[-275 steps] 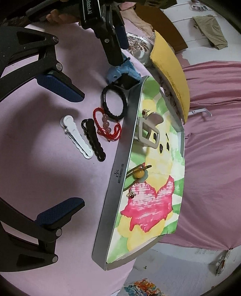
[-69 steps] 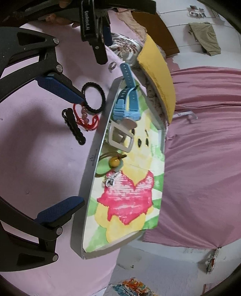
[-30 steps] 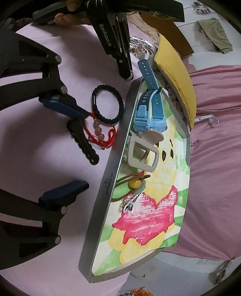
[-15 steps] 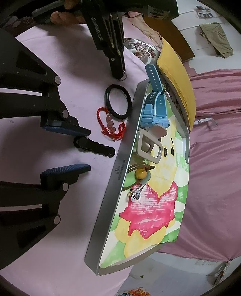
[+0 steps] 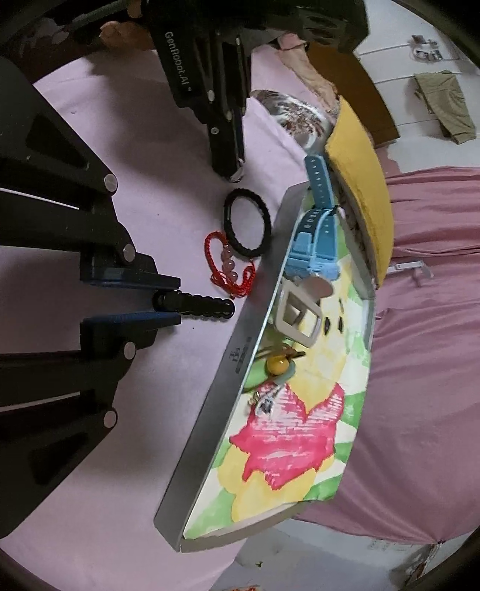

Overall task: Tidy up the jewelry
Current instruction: 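Grasp the black beaded hair clip with right gripper while left grasps the silver ring, then lower the black clip into the tray with right while left releases the ring there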

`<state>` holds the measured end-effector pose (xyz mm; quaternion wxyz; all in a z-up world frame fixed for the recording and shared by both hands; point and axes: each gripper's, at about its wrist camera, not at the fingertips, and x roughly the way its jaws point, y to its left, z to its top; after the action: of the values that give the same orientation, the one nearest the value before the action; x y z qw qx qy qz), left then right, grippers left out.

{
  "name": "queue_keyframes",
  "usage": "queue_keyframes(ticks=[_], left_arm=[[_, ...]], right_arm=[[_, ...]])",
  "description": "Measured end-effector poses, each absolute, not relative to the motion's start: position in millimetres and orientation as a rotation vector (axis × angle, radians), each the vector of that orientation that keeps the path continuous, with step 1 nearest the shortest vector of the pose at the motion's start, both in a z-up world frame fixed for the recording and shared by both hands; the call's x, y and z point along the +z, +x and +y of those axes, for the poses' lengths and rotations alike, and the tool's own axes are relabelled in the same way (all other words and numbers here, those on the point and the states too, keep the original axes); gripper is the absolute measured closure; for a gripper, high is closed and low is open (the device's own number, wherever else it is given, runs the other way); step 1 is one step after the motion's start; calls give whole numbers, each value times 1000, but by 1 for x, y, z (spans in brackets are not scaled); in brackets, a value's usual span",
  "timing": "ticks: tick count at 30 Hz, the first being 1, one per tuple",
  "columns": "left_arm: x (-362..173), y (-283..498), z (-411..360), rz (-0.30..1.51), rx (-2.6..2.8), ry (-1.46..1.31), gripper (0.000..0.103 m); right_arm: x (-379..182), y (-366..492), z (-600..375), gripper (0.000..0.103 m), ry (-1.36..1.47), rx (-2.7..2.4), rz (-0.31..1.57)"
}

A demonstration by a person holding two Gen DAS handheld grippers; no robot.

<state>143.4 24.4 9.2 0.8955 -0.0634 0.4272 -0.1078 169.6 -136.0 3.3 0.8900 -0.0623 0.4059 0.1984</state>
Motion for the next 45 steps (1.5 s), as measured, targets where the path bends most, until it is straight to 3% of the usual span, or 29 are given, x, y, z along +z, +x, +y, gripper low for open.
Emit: queue_keyframes(ticks=[23,32,45], left_arm=[[72,120,-22,435,-168,-143,95],[77,163,-46,388,-182,-150,95],[50,230,-77,623,-206,-126,95]], right_arm=[[70,116,-194,93,-65,244,271],[76,146,-217,93,-60,190,241],[48,211,-239,93,58,194,471]])
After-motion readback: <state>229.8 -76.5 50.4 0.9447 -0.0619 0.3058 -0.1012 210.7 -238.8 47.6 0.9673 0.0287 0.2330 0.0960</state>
